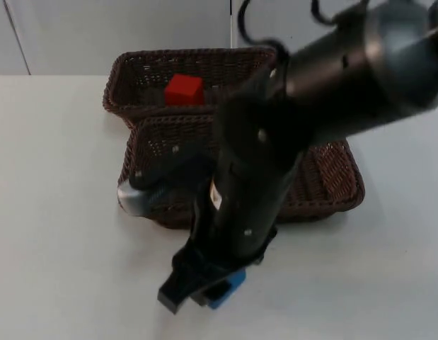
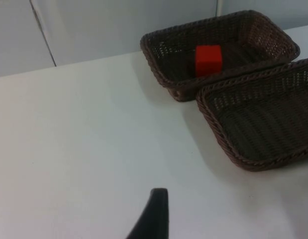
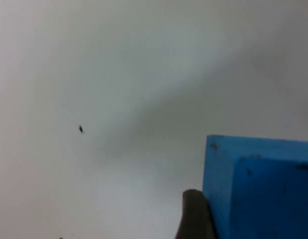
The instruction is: Pick up one cube with the left hand and place it into the upper basket. Pick up one cube with the right hand and place it into the lower basket.
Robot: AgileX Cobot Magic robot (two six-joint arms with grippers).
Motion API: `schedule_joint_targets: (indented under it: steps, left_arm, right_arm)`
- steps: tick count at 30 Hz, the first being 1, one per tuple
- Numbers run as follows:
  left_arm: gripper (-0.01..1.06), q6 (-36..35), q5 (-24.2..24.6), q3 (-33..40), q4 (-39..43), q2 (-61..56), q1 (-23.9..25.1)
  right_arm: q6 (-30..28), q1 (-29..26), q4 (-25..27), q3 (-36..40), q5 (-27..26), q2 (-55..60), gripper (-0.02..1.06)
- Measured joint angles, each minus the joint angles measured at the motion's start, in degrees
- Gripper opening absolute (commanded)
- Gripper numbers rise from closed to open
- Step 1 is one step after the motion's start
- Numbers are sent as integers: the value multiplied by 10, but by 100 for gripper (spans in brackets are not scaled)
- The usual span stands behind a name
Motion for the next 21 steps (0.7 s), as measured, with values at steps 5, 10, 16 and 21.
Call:
schedule_joint_targets:
  steps: [5,10,16,21]
  left_arm:
    - [83,0,0,0,0,0,0]
    - [83,0,0,0,0,0,0]
    - [83,0,0,0,0,0,0]
    - [83,0,0,0,0,0,0]
  right_arm:
    - [0,0,0,0,17,-54,0]
    - [0,0,0,0,25,-96,0]
    - [0,0,1,0,25,-113,0]
    - [0,0,1,0,25,-113,0]
